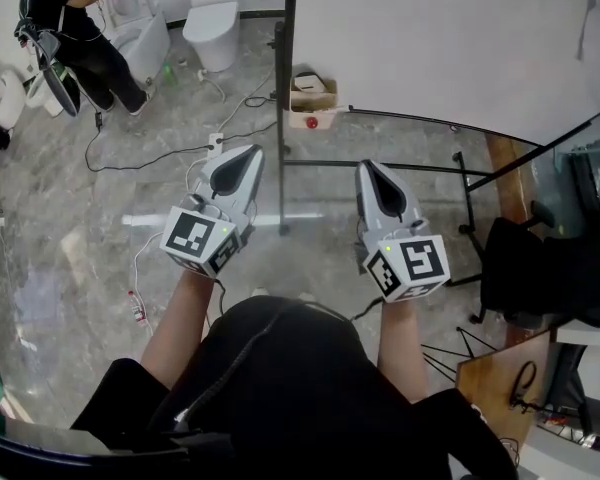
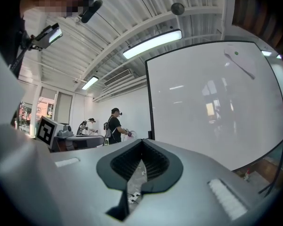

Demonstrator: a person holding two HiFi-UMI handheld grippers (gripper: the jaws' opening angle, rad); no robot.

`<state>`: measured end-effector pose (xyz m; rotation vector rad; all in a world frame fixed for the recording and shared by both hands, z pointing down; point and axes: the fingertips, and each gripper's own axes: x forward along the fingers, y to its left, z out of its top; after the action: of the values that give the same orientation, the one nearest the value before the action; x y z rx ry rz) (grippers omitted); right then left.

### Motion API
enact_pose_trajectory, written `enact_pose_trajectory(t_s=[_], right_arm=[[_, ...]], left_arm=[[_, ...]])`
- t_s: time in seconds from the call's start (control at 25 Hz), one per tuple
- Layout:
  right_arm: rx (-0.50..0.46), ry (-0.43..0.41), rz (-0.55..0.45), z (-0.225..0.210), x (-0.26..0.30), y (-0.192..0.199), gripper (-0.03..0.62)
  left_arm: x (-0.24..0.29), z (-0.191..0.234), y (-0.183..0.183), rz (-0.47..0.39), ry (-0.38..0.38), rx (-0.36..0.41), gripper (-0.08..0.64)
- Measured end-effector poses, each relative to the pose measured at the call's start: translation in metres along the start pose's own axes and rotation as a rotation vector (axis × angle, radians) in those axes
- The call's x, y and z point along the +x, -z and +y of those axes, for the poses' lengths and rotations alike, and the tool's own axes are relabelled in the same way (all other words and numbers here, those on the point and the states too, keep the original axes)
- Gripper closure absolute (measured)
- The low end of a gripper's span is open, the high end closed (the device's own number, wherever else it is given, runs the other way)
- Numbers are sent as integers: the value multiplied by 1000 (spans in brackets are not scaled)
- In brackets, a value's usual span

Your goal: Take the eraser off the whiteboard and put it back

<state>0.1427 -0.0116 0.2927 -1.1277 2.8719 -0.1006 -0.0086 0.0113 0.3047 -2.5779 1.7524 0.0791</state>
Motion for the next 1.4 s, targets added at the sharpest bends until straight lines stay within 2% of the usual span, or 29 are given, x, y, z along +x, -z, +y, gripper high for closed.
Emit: enact_pose_trajectory(t_s=[0.24,0.64,1.0,1.4], right_arm=[[-19,5,22,-2,24,-16,583],[-7,-15,32,-19,26,-16,583],[-12,-43,56,-33,22,11,583],[1,-43,59,-36,24,24,583]], left_arm=[[23,7,-16,-2,23,23,561],[43,-7,-20,-5,-4,31,557],[46,-26,-3,2,-38,41,556],[46,-17,10,12,-42,44,557]])
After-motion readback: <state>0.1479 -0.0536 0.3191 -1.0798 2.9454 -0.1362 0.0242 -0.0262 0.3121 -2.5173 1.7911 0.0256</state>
